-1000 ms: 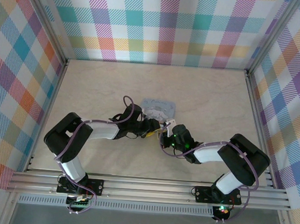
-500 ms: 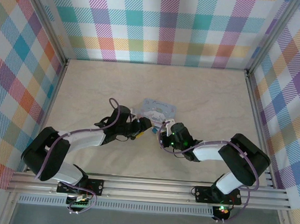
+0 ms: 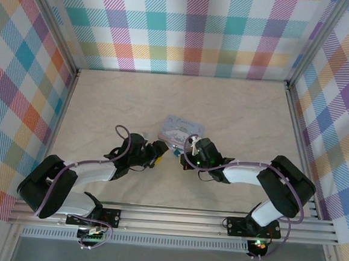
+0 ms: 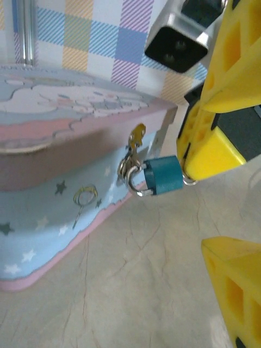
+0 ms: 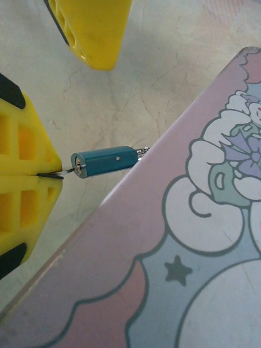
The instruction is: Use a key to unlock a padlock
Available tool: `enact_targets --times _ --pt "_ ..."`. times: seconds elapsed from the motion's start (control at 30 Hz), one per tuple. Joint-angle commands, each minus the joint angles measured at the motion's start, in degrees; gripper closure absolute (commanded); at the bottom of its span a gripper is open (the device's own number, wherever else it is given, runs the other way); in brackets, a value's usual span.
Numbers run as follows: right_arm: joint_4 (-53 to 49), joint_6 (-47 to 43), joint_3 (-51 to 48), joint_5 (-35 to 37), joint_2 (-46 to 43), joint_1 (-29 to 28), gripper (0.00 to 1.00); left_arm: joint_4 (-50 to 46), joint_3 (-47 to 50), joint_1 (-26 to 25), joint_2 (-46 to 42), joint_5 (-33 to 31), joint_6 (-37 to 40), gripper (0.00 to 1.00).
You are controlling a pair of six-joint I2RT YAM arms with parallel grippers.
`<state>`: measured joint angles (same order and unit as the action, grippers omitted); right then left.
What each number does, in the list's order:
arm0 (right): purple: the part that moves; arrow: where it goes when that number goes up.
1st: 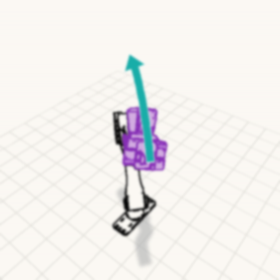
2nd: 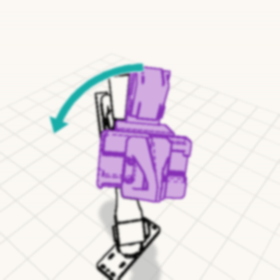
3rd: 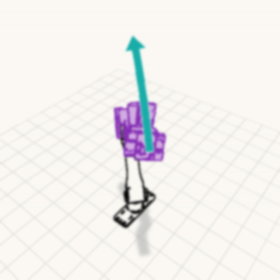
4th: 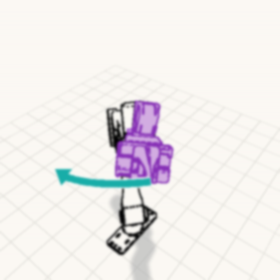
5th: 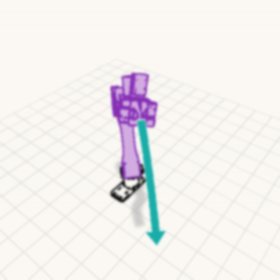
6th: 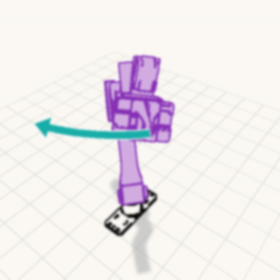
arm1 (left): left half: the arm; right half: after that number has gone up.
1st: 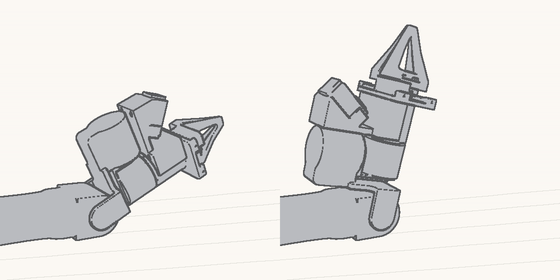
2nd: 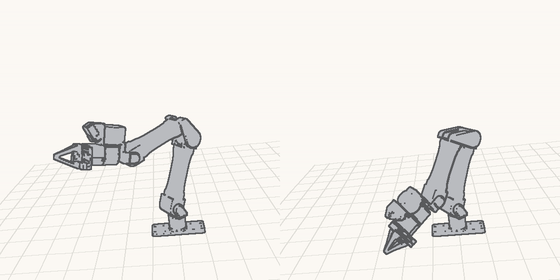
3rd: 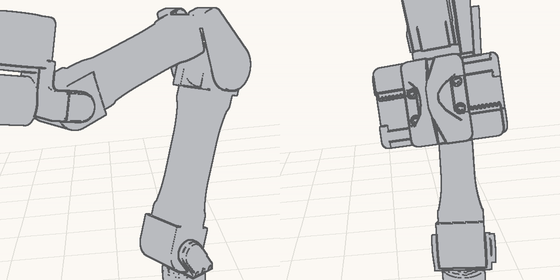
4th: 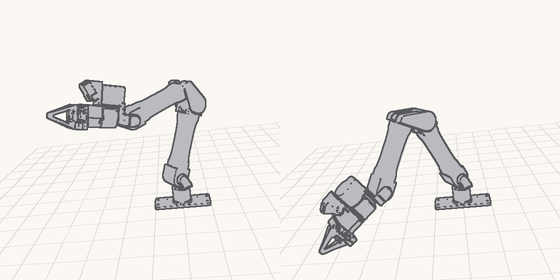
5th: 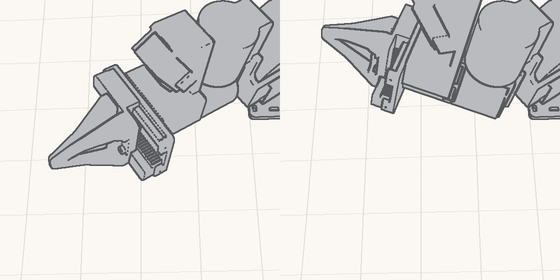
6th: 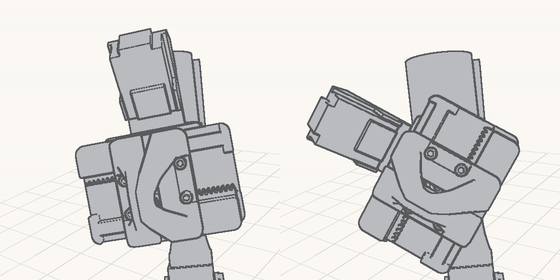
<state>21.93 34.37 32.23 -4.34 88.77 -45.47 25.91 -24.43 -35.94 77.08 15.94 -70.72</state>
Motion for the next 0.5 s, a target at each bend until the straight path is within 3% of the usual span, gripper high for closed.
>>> enact_targets --times 0.0,0.47 --pt "-0.75 7.77 1.53 -3.23 0.43 -0.36 0.99 4.03 0.58 -0.94 0.52 -0.92 -2.35 0.4" --pt "-1.81 16.29 2.09 -6.38 -0.56 -0.61 0.98 12.45 -0.42 -4.01 9.98 -1.39 -6.22 0.49"
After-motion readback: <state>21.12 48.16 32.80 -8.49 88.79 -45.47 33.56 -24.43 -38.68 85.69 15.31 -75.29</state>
